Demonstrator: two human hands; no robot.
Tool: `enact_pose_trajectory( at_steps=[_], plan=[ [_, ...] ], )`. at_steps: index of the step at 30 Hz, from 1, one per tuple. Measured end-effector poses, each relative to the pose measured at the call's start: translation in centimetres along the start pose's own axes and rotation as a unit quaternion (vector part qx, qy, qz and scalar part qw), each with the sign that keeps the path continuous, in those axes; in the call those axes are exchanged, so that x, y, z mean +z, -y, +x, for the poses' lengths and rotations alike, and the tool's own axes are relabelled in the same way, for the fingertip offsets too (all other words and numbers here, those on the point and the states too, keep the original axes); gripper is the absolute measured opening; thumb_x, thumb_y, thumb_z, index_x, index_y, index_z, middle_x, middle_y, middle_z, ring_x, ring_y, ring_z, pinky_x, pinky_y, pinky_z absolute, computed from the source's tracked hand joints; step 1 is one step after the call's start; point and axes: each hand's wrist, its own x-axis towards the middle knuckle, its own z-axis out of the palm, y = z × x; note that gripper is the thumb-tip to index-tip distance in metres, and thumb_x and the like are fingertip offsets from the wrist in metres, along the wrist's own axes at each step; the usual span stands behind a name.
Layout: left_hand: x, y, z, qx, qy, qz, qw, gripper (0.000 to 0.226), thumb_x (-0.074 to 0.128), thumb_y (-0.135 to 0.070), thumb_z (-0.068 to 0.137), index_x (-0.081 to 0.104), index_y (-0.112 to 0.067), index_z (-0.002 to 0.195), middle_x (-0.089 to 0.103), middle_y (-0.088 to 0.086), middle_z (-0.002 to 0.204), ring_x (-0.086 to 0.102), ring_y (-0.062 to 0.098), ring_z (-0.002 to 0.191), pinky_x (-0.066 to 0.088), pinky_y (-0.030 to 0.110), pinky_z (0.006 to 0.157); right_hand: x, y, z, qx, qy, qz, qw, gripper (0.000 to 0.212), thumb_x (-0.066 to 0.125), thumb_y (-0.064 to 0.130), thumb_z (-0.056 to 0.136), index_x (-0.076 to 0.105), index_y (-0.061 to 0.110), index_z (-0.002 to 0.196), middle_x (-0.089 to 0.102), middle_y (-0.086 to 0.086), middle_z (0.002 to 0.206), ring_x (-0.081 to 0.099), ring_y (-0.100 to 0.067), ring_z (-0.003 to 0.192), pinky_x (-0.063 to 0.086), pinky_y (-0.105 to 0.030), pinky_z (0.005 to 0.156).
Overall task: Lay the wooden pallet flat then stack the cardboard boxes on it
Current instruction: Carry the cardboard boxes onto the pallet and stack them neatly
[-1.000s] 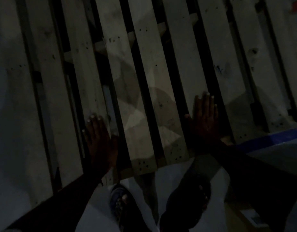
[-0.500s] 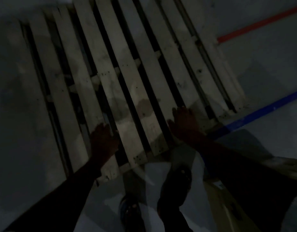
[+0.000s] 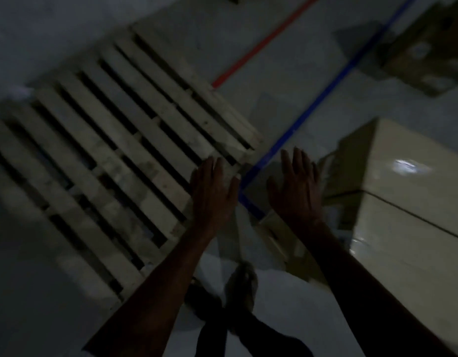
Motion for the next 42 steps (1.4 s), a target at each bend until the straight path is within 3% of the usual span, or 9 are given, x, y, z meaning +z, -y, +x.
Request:
enact_pose_trajectory(
  at_steps=[3, 16, 19, 28, 31, 33, 36, 39, 42],
  plan=[
    [0.9, -6.5, -0.4, 0.048, 0.022, -0.021, 0.998, 0.072, 0.038, -0.058, 0.099, 0.048, -0.007, 0.148, 0.044, 0.018, 0.155, 0.040, 0.036, 0.143, 0.033, 0.053, 0.116, -2.0, -4.3, -2.9, 0.063, 0.008, -0.014, 0.998, 0.076, 0.061, 0.042, 0.089, 0.037, 0.009, 0.153, 0.033, -0.025, 0.158, 0.031, -0.040, 0.146, 0.025, -0.055, 0.118],
    [13.2, -20.2, -7.4, 0.193, 0.285, 0.009, 0.939, 0.076, 0.040, -0.058, 0.102, 0.017, -0.016, 0.161, 0.014, 0.008, 0.169, 0.013, 0.029, 0.155, 0.014, 0.047, 0.125, -0.8, -18.4, -16.9, 0.311, 0.001, 0.025, 0.950, 0.073, 0.037, 0.058, 0.099, 0.027, 0.014, 0.157, 0.021, -0.027, 0.161, 0.020, -0.043, 0.149, 0.019, -0.059, 0.119],
    [14.1, -21.9, -6.8, 0.212, 0.274, 0.059, 0.936, 0.081, 0.044, -0.060, 0.100, 0.014, -0.015, 0.162, 0.005, 0.007, 0.170, 0.006, 0.027, 0.155, 0.010, 0.044, 0.125, -0.2, -18.8, -18.6, 0.323, -0.004, 0.030, 0.946, 0.071, 0.035, 0.059, 0.101, 0.028, 0.018, 0.158, 0.016, -0.030, 0.162, 0.015, -0.044, 0.150, 0.015, -0.059, 0.120],
    [13.9, -24.0, -3.8, 0.280, 0.223, 0.194, 0.913, 0.094, 0.050, -0.079, 0.084, 0.039, -0.011, 0.149, 0.029, 0.012, 0.155, 0.025, 0.032, 0.141, 0.030, 0.049, 0.115, 0.5, -16.6, -21.8, 0.412, -0.019, 0.054, 0.910, 0.076, 0.030, 0.068, 0.098, 0.019, 0.027, 0.160, -0.004, -0.032, 0.163, -0.012, -0.043, 0.152, -0.004, -0.065, 0.119],
    [14.0, -23.9, -3.9, 0.271, 0.223, 0.171, 0.921, 0.092, 0.059, -0.079, 0.078, 0.043, -0.012, 0.139, 0.033, 0.012, 0.147, 0.029, 0.031, 0.135, 0.032, 0.045, 0.110, 0.1, -14.9, -22.0, 0.527, -0.060, 0.089, 0.843, 0.093, 0.032, 0.079, 0.090, 0.012, 0.021, 0.161, -0.015, -0.032, 0.161, -0.020, -0.043, 0.151, -0.003, -0.069, 0.117],
    [13.6, -23.5, -4.1, 0.235, 0.241, 0.124, 0.934, 0.090, 0.070, -0.075, 0.072, 0.043, -0.015, 0.134, 0.034, 0.009, 0.143, 0.031, 0.030, 0.132, 0.033, 0.043, 0.107, 0.5, -13.0, -22.2, 0.634, -0.084, 0.184, 0.747, 0.108, 0.034, 0.088, 0.083, -0.006, 0.024, 0.160, -0.025, -0.031, 0.159, -0.020, -0.041, 0.151, 0.002, -0.070, 0.117],
    [12.7, -22.0, -5.0, 0.140, 0.306, 0.023, 0.942, 0.091, 0.078, -0.067, 0.071, 0.039, -0.018, 0.136, 0.042, 0.008, 0.141, 0.040, 0.028, 0.131, 0.044, 0.045, 0.104, 1.3, -9.8, -22.2, 0.708, -0.135, 0.341, 0.603, 0.117, 0.044, 0.092, 0.073, -0.024, 0.040, 0.153, -0.006, -0.025, 0.165, 0.017, -0.045, 0.150, 0.020, -0.060, 0.120],
    [11.2, -20.3, -5.8, 0.093, 0.355, -0.080, 0.927, 0.065, 0.080, -0.052, 0.079, 0.042, -0.022, 0.123, 0.058, 0.007, 0.125, 0.061, 0.023, 0.111, 0.055, 0.034, 0.077, 0.1, -7.2, -22.3, 0.696, -0.196, 0.381, 0.577, 0.109, 0.060, 0.070, 0.085, -0.009, 0.032, 0.159, 0.033, -0.019, 0.158, 0.040, -0.039, 0.139, 0.032, -0.050, 0.117],
    [8.5, -19.3, -6.2, 0.107, 0.386, -0.121, 0.908, 0.046, 0.077, -0.045, 0.085, 0.047, -0.023, 0.113, 0.062, -0.002, 0.107, 0.064, 0.011, 0.092, 0.049, 0.022, 0.063, -2.8, -6.4, -23.2, 0.697, -0.204, 0.314, 0.612, 0.088, 0.055, 0.059, 0.094, 0.013, 0.023, 0.162, 0.039, -0.019, 0.155, 0.041, -0.039, 0.138, 0.031, -0.047, 0.114]
  ],
)
